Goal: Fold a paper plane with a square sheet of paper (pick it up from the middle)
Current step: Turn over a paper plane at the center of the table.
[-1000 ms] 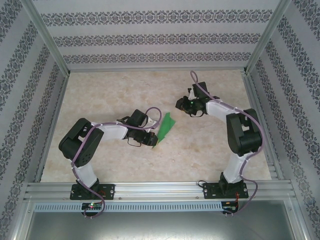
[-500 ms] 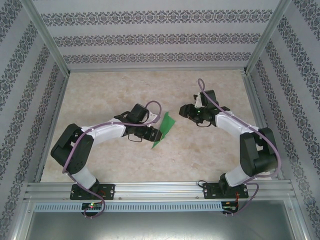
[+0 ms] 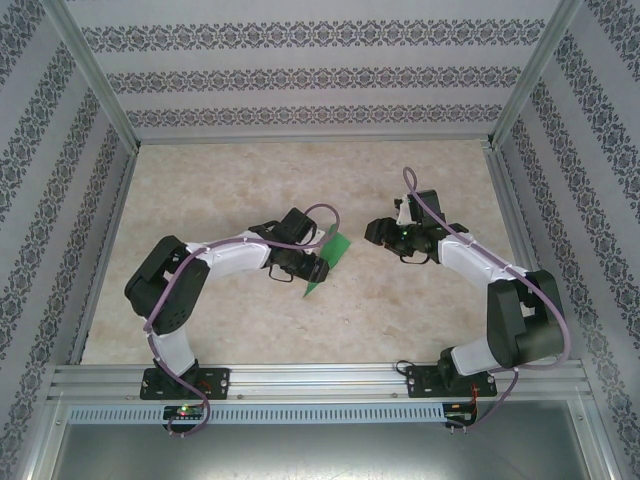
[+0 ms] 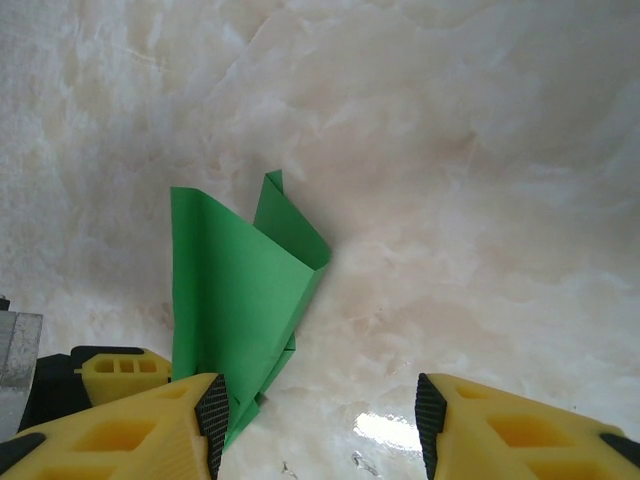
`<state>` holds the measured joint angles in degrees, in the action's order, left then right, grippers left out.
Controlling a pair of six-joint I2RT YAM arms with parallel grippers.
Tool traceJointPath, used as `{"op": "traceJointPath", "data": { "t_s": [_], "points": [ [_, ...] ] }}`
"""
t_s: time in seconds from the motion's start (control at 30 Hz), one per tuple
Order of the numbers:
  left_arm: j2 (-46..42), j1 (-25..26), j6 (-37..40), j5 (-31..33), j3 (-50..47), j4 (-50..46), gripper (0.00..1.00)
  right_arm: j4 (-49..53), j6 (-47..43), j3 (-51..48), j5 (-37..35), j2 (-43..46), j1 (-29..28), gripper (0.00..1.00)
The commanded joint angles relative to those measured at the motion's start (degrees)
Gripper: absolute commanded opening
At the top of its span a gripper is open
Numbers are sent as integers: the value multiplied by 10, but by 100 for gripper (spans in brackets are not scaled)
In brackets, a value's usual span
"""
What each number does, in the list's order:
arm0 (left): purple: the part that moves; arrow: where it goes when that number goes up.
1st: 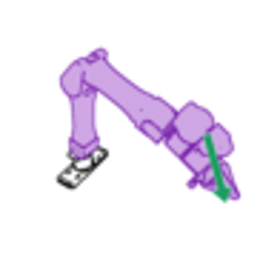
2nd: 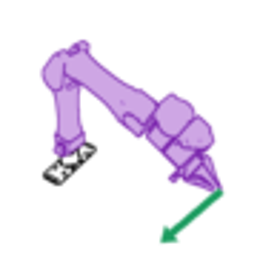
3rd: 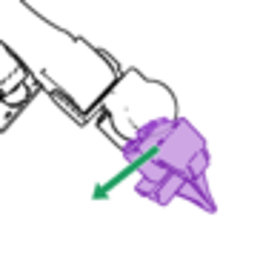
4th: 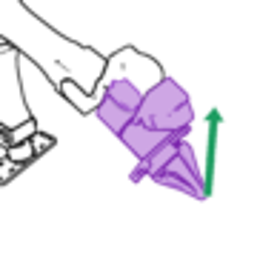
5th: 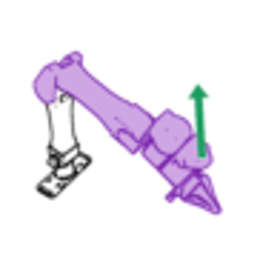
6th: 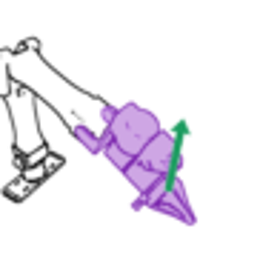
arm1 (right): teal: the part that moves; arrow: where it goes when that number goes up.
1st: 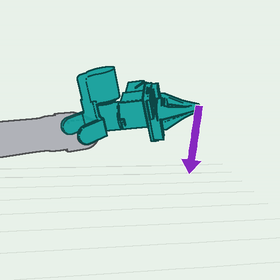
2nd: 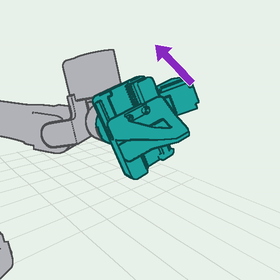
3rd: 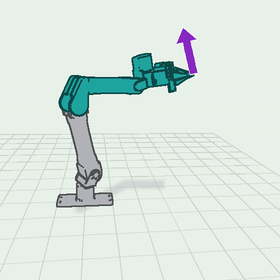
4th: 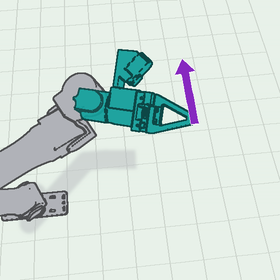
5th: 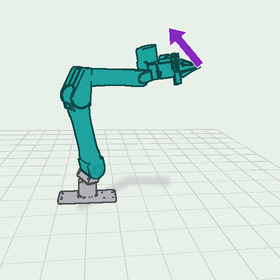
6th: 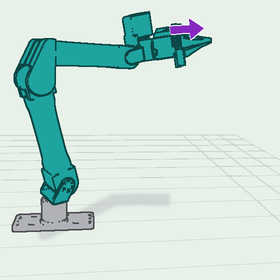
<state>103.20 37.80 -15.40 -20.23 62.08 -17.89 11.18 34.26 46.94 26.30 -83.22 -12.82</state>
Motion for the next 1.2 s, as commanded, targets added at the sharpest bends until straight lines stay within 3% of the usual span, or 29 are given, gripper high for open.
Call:
{"op": "traceJointPath", "data": {
  "t_s": [0.0,0.43,0.93,1.17],
  "points": [
    [14,9,11,13,21,-28,52,8,-12,-10,-8,14,9,54],
    [-5,2,7,65,26,-53,44,-18,1,-23,15,-1,8,55],
    [-11,-17,-5,12,9,-35,12,-80,58,-47,52,-33,-40,54],
    [-8,-29,2,5,3,-39,5,-136,107,-54,70,-65,-79,54]
  ]
}}
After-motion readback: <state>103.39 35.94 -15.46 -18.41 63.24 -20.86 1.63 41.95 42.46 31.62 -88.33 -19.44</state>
